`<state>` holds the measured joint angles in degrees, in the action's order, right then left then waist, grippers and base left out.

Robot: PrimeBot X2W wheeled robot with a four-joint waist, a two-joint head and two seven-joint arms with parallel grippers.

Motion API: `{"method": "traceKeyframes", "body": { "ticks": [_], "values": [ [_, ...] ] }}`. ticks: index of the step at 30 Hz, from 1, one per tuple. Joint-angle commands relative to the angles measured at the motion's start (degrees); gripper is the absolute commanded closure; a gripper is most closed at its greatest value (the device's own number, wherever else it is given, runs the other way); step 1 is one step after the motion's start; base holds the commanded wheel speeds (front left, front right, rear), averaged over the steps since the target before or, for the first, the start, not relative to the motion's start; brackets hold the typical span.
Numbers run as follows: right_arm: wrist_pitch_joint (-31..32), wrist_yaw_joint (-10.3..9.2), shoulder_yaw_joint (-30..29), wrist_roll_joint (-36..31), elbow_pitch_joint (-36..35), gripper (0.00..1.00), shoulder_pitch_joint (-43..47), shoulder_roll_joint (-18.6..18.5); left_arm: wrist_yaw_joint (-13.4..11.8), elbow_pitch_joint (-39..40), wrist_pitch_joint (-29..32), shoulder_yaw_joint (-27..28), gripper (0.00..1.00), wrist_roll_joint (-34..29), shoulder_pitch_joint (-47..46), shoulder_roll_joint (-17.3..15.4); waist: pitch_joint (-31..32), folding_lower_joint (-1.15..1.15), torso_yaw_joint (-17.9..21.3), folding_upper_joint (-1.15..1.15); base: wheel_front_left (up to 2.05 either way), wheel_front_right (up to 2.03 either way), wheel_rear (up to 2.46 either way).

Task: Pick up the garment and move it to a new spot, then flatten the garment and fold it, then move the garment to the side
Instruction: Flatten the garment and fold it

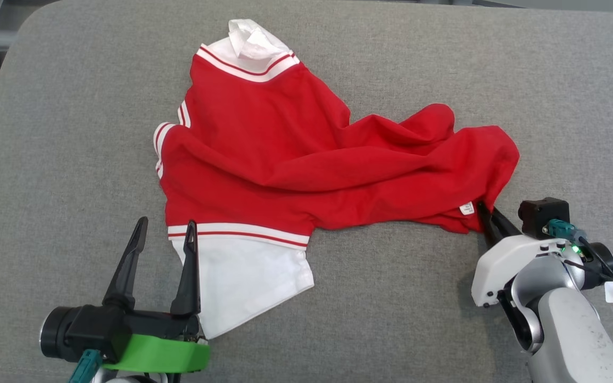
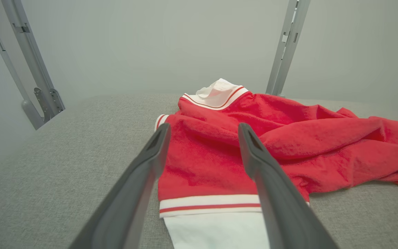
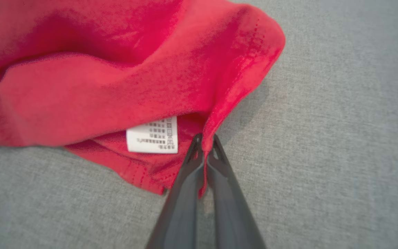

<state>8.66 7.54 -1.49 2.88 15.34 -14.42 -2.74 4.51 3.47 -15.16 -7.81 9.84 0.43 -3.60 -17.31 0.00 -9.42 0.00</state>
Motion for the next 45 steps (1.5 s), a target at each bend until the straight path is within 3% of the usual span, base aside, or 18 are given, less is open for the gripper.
{"method": "traceKeyframes", "body": {
  "ticks": [1,5,9,19,24,32,45],
  "values": [
    [-1.13,-0.1,-0.09,-1.48,-0.98,1.0,-0.15,-0.56,0.25,-0.05,-0.02,0.52,0.0,-0.45,-0.6,0.14,0.89,0.0,0.24,0.0,0.0,0.0,0.0],
    [-4.06,-0.1,2.07,-5.41,-4.1,1.0,-1.14,-4.01,0.32,-0.7,-0.01,1.19,0.0,-0.31,0.11,0.33,2.74,0.0,0.91,0.0,0.0,0.0,0.0],
    [-6.39,-0.1,6.76,-7.18,-6.81,1.0,-1.91,-10.08,0.46,-1.52,-0.01,1.41,0.0,-0.34,0.57,0.44,4.82,0.0,1.64,0.0,0.0,0.0,0.0],
    [-9.92,-0.11,24.49,-2.45,-16.35,1.0,0.57,-33.35,0.55,-3.12,-0.01,1.64,0.0,-0.1,2.35,0.58,8.73,0.0,2.85,0.0,0.0,0.0,0.0],
    [-8.05,-0.11,32.33,3.34,-21.58,1.0,2.7,-42.36,0.62,-3.39,-0.01,2.04,0.0,0.21,3.51,0.61,10.09,0.0,4.15,0.0,0.0,0.0,0.0],
    [-6.15,-0.11,31.38,12.42,-27.84,1.0,0.16,-44.42,1.06,-3.5,-0.01,2.51,0.0,-0.13,4.39,0.62,11.58,0.0,6.24,0.0,0.0,0.0,0.0],
    [-0.53,-0.11,22.01,21.57,-36.24,1.0,0.71,-42.05,1.47,-4.24,-0.01,2.59,0.0,-0.01,5.01,0.64,12.97,0.0,6.09,0.0,0.0,0.0,0.0]
  ]
}}
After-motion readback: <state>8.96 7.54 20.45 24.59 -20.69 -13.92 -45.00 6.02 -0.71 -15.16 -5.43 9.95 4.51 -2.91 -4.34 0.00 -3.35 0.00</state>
